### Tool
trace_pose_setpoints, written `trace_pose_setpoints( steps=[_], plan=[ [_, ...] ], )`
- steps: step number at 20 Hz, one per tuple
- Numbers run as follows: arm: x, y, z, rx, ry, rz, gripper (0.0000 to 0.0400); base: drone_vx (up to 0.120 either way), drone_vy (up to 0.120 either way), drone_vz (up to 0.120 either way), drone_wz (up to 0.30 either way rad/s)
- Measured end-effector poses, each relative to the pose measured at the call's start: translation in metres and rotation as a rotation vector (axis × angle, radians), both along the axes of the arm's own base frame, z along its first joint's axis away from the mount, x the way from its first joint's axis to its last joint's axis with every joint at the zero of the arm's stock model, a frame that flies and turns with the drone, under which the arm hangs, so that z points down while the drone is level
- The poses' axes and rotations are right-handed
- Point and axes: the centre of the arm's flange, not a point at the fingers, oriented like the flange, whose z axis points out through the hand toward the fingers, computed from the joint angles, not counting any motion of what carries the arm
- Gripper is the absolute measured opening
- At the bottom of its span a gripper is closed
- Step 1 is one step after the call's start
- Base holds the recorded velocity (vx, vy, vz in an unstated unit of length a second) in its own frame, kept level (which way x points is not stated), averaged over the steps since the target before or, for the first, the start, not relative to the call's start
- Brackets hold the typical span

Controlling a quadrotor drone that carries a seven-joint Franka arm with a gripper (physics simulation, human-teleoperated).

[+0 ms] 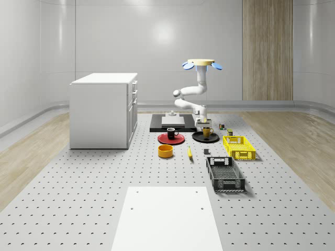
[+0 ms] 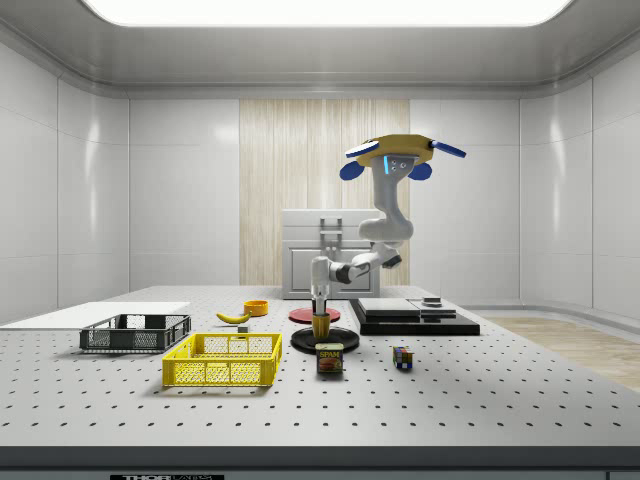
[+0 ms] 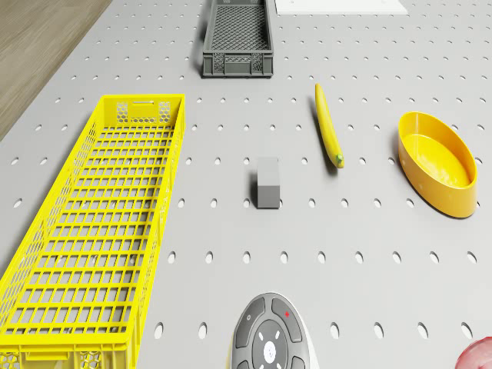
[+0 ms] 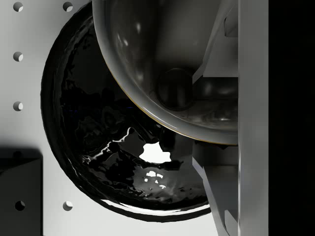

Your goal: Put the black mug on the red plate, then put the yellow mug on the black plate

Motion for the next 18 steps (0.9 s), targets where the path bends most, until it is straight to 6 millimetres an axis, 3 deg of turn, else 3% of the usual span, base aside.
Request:
trace_pose_setpoints(
  steps=[1,3,6,11,18],
  plan=[
    [0.0,0.0,0.003,0.0,0.0,0.0,0.0174,0.0,0.0,0.0,0.0],
    [0.0,0.0,0.005,0.0,0.0,0.0,0.0263,0.0,0.0,0.0,0.0],
    [0.0,0.0,-0.001,0.0,0.0,0.0,0.0335,0.0,0.0,0.0,0.0],
    [0.0,0.0,-0.019,0.0,0.0,0.0,0.0381,0.0,0.0,0.0,0.0],
    [0.0,0.0,-0.034,0.0,0.0,0.0,0.0397,0.0,0.0,0.0,0.0]
  ],
)
